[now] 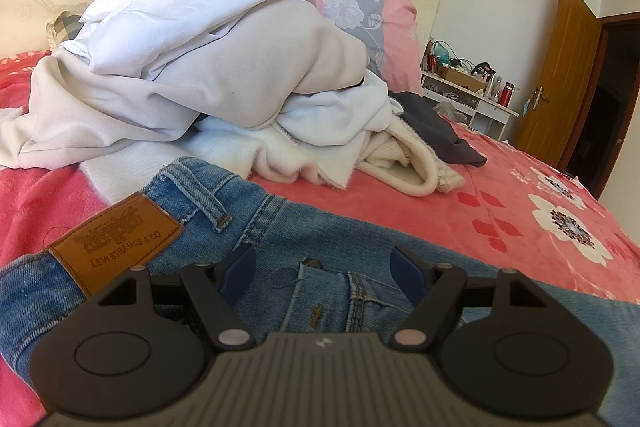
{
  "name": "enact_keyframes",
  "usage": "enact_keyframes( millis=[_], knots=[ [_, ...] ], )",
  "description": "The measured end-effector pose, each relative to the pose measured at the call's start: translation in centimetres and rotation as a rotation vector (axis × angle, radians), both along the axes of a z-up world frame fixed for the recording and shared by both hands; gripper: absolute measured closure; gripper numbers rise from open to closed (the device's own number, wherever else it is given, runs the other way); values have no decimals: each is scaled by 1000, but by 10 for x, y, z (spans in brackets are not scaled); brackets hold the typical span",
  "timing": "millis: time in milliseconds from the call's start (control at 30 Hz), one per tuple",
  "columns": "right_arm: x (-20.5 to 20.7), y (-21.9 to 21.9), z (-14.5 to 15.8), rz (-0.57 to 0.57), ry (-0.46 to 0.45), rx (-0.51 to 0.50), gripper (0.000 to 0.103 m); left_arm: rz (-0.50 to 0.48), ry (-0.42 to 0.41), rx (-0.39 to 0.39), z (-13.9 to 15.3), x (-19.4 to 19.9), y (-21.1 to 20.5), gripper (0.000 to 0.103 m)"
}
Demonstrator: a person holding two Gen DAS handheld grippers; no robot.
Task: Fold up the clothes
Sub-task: 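Carry the held hem with the right gripper toward the waistband, then lay the hem onto the waistband and open the right gripper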
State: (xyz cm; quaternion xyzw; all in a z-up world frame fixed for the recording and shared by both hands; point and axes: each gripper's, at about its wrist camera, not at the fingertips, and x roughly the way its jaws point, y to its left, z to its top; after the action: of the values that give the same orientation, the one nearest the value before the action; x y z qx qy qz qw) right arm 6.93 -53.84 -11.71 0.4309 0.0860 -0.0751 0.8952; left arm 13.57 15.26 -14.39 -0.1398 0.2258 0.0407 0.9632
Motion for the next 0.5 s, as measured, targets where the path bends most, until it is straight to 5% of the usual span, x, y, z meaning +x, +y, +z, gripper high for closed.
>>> enact_keyframes(
  millis=[267,500],
  knots=[
    [17,91,87,199,-143,-155,98,-10,-2,-5,1,-1,2,27],
    [39,199,120,399,-220,-201,98,-21,-8,-21,1,-3,4,26]
  ],
)
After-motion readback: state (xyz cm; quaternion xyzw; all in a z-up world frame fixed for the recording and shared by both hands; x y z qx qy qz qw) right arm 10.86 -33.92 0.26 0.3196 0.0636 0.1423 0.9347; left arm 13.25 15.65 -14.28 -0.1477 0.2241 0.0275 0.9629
